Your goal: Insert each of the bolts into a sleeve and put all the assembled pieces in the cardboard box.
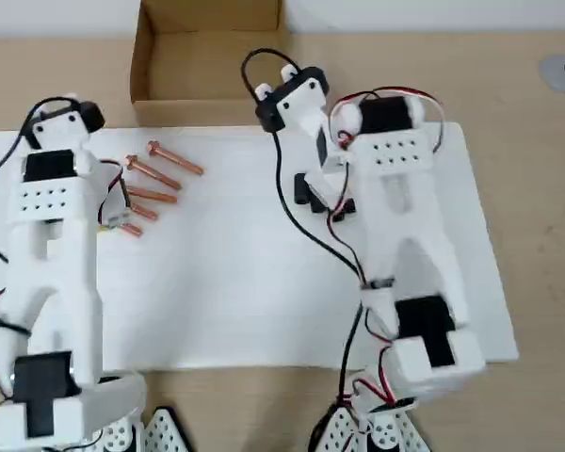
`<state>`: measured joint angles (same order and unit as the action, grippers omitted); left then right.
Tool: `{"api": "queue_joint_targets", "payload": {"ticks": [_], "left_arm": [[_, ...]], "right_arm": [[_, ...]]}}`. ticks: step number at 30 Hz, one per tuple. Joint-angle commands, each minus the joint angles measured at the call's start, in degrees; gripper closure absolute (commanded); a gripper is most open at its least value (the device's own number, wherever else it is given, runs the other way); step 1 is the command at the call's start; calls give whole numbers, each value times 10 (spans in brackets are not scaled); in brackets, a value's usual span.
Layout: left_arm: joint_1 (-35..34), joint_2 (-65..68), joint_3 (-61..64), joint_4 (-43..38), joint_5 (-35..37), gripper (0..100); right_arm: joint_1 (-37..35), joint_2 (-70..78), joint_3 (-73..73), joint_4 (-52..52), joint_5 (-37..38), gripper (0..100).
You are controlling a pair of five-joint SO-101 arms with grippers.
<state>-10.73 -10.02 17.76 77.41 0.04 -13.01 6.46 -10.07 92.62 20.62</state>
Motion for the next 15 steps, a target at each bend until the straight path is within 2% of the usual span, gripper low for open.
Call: {"api": "queue_joint_targets", "payload": {"ticks": [1, 4, 7, 11, 15], "left_arm": [[-1, 2, -4, -49, -24, 989], [4, 2, -3, -65, -7, 989], [17, 3, 1, -66, 21, 947], [52, 3, 17, -76, 27, 855], [76, 4, 36, -77, 93, 832]], "right_arm": [[3, 6, 5, -59, -61, 935], [23, 6, 20, -109, -185, 934], [28, 6, 44, -120, -257, 933], [29, 6, 83, -127, -273, 933], [30, 7, 105, -130, -280, 932]]}}
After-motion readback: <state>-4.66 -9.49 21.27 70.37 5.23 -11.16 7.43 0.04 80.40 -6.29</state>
